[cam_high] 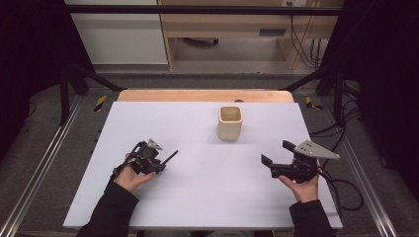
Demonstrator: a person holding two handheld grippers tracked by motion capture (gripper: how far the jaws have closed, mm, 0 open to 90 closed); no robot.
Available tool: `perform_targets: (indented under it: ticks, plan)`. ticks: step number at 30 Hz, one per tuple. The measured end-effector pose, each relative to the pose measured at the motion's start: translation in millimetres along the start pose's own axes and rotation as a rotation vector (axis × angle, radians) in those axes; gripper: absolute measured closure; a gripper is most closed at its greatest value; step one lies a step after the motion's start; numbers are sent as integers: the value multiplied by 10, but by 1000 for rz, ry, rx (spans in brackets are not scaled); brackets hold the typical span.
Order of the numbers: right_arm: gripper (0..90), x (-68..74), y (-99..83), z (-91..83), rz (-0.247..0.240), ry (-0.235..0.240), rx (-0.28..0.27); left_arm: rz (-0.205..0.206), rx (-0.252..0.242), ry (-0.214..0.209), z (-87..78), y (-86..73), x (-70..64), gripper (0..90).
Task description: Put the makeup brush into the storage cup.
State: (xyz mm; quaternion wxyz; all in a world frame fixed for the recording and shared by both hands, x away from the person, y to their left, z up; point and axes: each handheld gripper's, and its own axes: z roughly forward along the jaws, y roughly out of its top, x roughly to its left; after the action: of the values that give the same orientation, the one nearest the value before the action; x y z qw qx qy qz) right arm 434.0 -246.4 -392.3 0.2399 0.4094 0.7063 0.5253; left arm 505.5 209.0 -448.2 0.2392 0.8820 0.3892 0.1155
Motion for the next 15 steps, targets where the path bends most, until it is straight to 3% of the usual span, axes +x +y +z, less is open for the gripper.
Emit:
perform_targets:
  ticks: [4, 7, 15]
  plan:
    - [58, 2, 0, 4, 1, 2, -1, 2, -10, 14, -56, 28, 11, 558]
    - [58, 2, 3, 3, 4, 0, 0, 25, -10, 8, -115, 66, 1, 509]
    - [59, -4, 14, -19, 2, 2, -3, 65, 75, -4, -35, 149, 5, 434]
